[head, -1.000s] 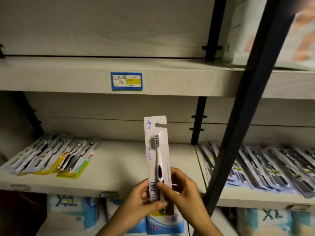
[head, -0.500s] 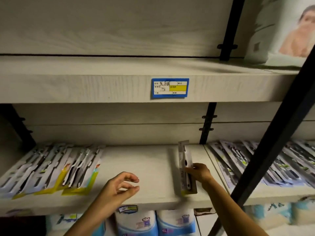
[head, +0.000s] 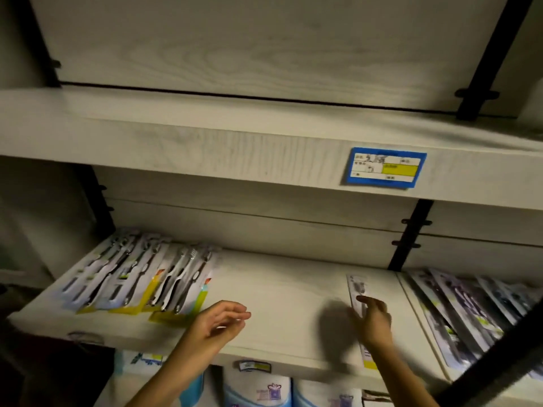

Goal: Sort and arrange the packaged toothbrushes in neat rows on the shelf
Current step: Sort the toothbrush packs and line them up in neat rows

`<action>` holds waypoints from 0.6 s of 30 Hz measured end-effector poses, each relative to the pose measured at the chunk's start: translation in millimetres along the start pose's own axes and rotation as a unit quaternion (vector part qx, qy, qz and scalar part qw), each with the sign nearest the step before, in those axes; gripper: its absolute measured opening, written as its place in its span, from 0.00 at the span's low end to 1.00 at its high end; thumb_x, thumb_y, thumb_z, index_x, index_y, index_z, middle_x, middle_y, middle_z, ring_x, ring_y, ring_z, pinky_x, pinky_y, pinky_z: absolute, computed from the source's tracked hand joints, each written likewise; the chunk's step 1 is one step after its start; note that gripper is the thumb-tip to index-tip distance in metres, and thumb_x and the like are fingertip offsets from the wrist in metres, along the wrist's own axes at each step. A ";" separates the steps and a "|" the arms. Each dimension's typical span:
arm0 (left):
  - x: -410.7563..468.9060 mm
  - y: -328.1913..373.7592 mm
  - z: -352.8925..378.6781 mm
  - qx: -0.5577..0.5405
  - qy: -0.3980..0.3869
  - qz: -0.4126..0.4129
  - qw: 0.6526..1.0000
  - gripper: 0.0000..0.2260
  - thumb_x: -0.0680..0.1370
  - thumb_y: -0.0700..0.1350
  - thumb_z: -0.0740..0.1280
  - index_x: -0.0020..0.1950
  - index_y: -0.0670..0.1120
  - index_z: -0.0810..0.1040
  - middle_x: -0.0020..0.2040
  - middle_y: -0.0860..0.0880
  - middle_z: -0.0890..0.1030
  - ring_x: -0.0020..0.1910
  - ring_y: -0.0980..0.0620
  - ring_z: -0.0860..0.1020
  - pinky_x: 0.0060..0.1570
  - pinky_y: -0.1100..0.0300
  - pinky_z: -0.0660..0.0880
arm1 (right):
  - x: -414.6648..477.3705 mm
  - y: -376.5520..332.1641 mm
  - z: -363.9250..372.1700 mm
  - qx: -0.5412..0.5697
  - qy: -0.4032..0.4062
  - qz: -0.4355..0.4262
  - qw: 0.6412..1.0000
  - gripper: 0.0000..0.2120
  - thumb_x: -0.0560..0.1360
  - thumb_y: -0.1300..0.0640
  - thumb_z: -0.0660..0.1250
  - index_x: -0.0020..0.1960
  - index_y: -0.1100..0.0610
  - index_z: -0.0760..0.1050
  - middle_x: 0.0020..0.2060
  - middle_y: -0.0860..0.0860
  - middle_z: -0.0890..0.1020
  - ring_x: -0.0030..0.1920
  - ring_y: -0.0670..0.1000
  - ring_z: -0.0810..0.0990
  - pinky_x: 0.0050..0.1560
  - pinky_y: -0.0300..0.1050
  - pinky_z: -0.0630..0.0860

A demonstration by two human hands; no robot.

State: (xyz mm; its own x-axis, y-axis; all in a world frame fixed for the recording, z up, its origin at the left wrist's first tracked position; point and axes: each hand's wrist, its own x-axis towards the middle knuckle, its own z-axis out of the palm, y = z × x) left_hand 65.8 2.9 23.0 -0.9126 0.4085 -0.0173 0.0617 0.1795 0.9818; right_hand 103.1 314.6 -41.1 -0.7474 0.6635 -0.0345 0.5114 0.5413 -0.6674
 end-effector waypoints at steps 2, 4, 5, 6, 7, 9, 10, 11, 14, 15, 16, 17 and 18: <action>-3.4 -7.0 -12.0 0.003 0.022 0.004 1.000 0.07 0.74 0.35 0.68 0.51 0.43 0.78 0.49 0.52 0.84 0.50 0.55 0.81 0.52 0.64 0.76 | -17.9 -31.4 12.2 0.100 0.003 -0.085 0.991 0.15 0.74 0.57 0.69 0.60 0.55 0.74 0.61 0.55 0.71 0.59 0.55 0.73 0.56 0.47 0.73; -8.1 -16.1 -28.0 0.009 0.038 0.002 0.999 0.07 0.74 0.35 0.68 0.50 0.44 0.78 0.49 0.53 0.84 0.50 0.55 0.81 0.53 0.62 0.76 | -43.8 -65.2 22.3 0.172 -0.023 -0.138 0.975 0.12 0.74 0.60 0.69 0.56 0.51 0.75 0.56 0.49 0.72 0.54 0.48 0.74 0.49 0.38 0.71; -10.6 -20.5 -37.0 0.013 0.038 0.001 0.999 0.07 0.74 0.35 0.68 0.50 0.45 0.78 0.49 0.53 0.84 0.49 0.55 0.81 0.53 0.61 0.76 | -56.8 -79.8 28.2 0.195 -0.039 -0.158 0.967 0.12 0.74 0.61 0.69 0.54 0.49 0.74 0.54 0.46 0.72 0.52 0.45 0.74 0.48 0.36 0.70; -12.2 -24.7 -46.7 0.017 0.038 0.002 0.999 0.07 0.74 0.35 0.68 0.50 0.45 0.78 0.49 0.53 0.84 0.49 0.55 0.81 0.52 0.62 0.76 | -68.9 -93.5 34.0 0.208 -0.057 -0.172 0.961 0.12 0.74 0.60 0.69 0.53 0.46 0.74 0.53 0.42 0.73 0.52 0.42 0.74 0.49 0.34 0.70; -12.9 -29.0 -57.1 0.019 0.040 0.004 0.999 0.07 0.74 0.35 0.68 0.50 0.45 0.78 0.48 0.52 0.84 0.48 0.55 0.81 0.51 0.63 0.75 | -79.4 -106.3 40.2 0.215 -0.072 -0.182 0.957 0.13 0.74 0.60 0.68 0.52 0.44 0.73 0.52 0.39 0.72 0.52 0.40 0.74 0.49 0.33 0.70; -12.1 -37.6 -80.7 0.017 0.046 0.010 0.999 0.06 0.73 0.36 0.69 0.48 0.44 0.78 0.47 0.52 0.84 0.47 0.56 0.81 0.49 0.65 0.75 | -95.7 -129.0 56.4 0.224 -0.083 -0.195 0.951 0.14 0.74 0.60 0.68 0.51 0.42 0.73 0.53 0.36 0.72 0.52 0.37 0.75 0.49 0.31 0.71; -11.0 -42.0 -93.9 0.015 0.047 0.012 0.999 0.06 0.72 0.37 0.71 0.48 0.44 0.78 0.47 0.51 0.84 0.47 0.56 0.81 0.48 0.66 0.74 | -103.0 -139.0 66.0 0.230 -0.084 -0.197 0.949 0.14 0.74 0.61 0.68 0.51 0.43 0.73 0.53 0.37 0.73 0.52 0.37 0.75 0.49 0.31 0.71; -9.5 -45.9 -107.5 0.015 0.045 0.015 0.999 0.06 0.72 0.39 0.71 0.47 0.44 0.79 0.47 0.50 0.84 0.46 0.56 0.81 0.47 0.67 0.74 | -110.1 -149.0 75.8 0.237 -0.083 -0.199 0.947 0.13 0.74 0.62 0.68 0.51 0.44 0.74 0.53 0.37 0.73 0.52 0.37 0.75 0.49 0.31 0.71; -5.6 -58.2 -153.2 0.012 0.036 0.015 0.999 0.05 0.72 0.39 0.70 0.46 0.43 0.79 0.46 0.48 0.84 0.45 0.55 0.81 0.47 0.65 0.74 | -127.5 -181.5 107.8 0.256 -0.073 -0.184 0.946 0.12 0.74 0.63 0.68 0.50 0.46 0.75 0.53 0.40 0.76 0.51 0.35 0.76 0.47 0.30 0.73; -4.5 -61.4 -169.0 0.012 0.033 0.013 0.999 0.06 0.71 0.42 0.70 0.46 0.43 0.79 0.46 0.48 0.84 0.44 0.56 0.81 0.47 0.64 0.74 | -132.6 -192.2 118.8 0.263 -0.066 -0.179 0.946 0.12 0.74 0.64 0.68 0.49 0.47 0.76 0.52 0.41 0.77 0.51 0.35 0.76 0.46 0.29 0.74; -4.2 -65.4 -184.7 0.014 0.030 0.011 0.999 0.08 0.69 0.44 0.70 0.46 0.43 0.79 0.45 0.47 0.84 0.44 0.55 0.81 0.47 0.62 0.75 | -137.9 -201.9 130.7 0.270 -0.061 -0.171 0.946 0.12 0.74 0.64 0.68 0.49 0.47 0.76 0.52 0.43 0.77 0.51 0.35 0.76 0.46 0.28 0.74; -3.7 -70.7 -200.1 0.016 0.026 0.008 0.999 0.09 0.68 0.45 0.69 0.45 0.43 0.79 0.45 0.46 0.84 0.44 0.55 0.81 0.47 0.61 0.75 | -143.0 -211.4 142.2 0.276 -0.059 -0.165 0.945 0.12 0.74 0.65 0.68 0.48 0.48 0.76 0.52 0.44 0.78 0.50 0.35 0.76 0.46 0.28 0.74; -3.6 -75.3 -214.3 0.020 0.023 0.008 0.999 0.09 0.67 0.45 0.69 0.45 0.43 0.79 0.45 0.46 0.84 0.43 0.54 0.81 0.47 0.61 0.75 | -147.8 -219.7 153.3 0.281 -0.059 -0.158 0.945 0.12 0.74 0.65 0.67 0.48 0.48 0.76 0.52 0.44 0.78 0.50 0.35 0.76 0.45 0.27 0.73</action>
State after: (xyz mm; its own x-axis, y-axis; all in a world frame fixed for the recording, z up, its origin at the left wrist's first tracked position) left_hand -22.2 -203.9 -10.3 -0.9289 0.3702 0.0083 0.0922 0.2095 0.9735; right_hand 36.2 18.4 -3.4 -0.8843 0.4339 0.1725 -0.0272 0.3210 -0.9467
